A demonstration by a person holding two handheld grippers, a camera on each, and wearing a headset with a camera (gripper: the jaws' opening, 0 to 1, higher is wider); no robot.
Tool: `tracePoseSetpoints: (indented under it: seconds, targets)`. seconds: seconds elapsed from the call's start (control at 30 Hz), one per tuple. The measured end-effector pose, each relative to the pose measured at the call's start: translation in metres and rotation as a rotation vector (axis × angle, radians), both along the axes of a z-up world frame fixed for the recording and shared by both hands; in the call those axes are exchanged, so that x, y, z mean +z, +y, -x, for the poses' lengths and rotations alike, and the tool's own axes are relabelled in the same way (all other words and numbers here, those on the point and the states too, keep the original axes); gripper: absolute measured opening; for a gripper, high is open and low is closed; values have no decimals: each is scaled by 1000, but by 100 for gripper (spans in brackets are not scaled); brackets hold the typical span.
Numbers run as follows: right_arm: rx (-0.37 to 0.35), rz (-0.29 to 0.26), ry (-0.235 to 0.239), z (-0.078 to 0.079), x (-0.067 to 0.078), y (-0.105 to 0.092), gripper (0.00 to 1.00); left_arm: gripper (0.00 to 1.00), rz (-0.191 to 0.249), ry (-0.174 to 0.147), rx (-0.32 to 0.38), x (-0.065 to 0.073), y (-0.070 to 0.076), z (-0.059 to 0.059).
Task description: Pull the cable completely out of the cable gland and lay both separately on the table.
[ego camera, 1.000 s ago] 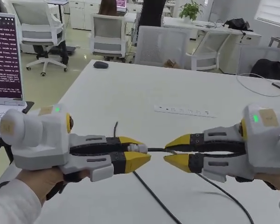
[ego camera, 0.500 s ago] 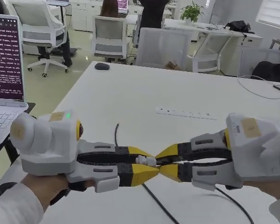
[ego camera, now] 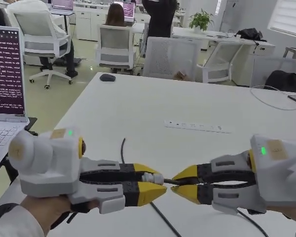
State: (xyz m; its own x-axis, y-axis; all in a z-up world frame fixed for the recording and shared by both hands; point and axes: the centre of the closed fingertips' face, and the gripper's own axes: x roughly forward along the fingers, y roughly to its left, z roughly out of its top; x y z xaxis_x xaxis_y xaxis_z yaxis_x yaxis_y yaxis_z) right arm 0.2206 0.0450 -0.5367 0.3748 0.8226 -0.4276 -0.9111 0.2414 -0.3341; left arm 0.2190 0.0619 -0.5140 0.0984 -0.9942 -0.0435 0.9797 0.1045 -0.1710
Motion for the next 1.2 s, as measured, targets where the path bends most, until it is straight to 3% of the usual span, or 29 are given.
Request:
tracePoseSetpoints:
  seconds: [0.8, 1.2]
  targets:
    - [-127, -11, 37, -2, -11, -47, 7, 17, 10, 11, 29, 3, 5, -5]
    - [-137, -18, 73, 0, -21, -47, 7, 17, -11, 7, 19, -3, 2, -3]
